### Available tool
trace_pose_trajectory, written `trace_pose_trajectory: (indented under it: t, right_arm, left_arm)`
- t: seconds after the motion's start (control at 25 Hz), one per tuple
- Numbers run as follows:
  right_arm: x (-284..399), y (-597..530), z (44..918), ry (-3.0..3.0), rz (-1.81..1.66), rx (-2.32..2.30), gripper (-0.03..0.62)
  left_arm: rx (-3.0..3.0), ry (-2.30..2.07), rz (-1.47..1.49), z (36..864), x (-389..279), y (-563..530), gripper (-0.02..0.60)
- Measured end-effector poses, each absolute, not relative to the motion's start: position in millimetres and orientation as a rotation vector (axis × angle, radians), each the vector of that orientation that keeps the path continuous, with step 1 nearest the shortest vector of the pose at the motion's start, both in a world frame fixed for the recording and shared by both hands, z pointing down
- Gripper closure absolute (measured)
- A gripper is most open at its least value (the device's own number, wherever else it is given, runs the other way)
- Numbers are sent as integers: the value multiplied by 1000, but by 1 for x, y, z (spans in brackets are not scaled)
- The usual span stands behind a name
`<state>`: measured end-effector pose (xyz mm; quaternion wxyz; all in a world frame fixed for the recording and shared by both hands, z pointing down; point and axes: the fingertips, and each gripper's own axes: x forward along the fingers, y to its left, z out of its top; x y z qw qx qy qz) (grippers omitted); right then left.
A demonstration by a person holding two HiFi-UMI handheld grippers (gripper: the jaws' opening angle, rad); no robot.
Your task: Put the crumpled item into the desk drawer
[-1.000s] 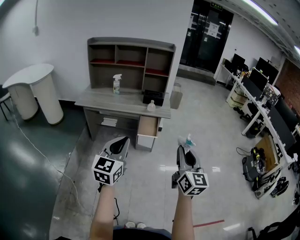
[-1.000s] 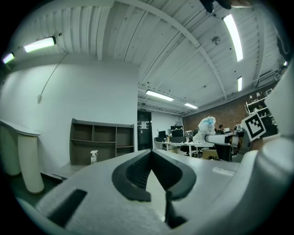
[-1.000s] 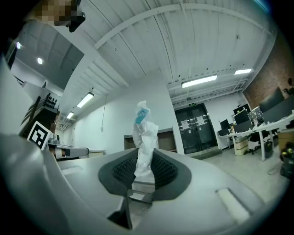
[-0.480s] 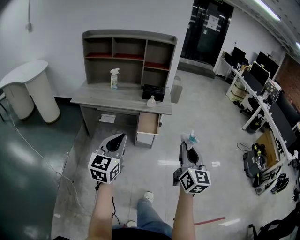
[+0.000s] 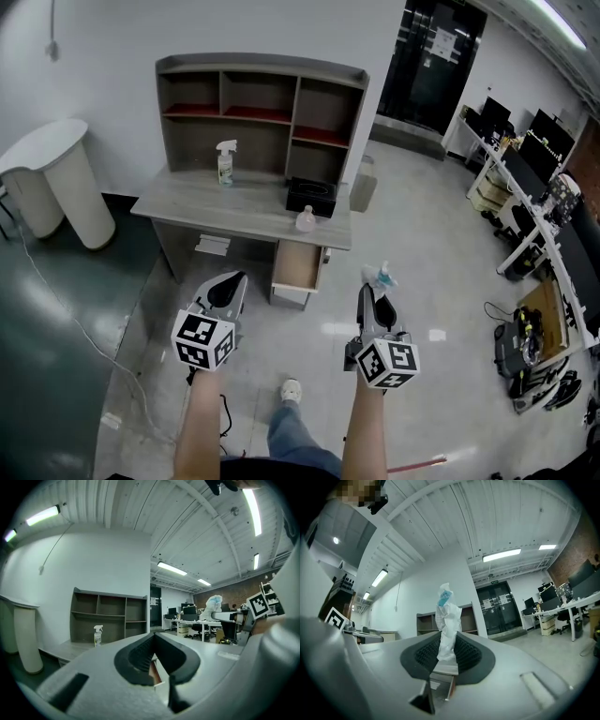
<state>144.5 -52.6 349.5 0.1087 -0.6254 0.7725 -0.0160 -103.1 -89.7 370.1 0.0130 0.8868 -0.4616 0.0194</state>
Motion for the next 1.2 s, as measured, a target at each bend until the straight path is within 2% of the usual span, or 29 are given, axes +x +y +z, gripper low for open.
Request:
trace_pose_trajectory:
  t: [0.4, 0.76, 1.0, 1.2]
  right_arm:
    - [188, -232, 358, 2337, -87, -1790, 517]
    - [170, -345, 401, 2474, -196, -1732, 517]
    - [136, -385, 469, 2589, -375, -1693, 517]
    - [103, -387, 573, 2672, -656, -1669, 517]
  left_arm:
    - [2687, -1490, 90, 383, -59, -250, 578]
    - [2573, -1512, 124, 429, -57, -330, 578]
    - [2532, -1471, 154, 465, -62, -375, 578]
    - [2469, -1390, 222, 530, -61, -381, 578]
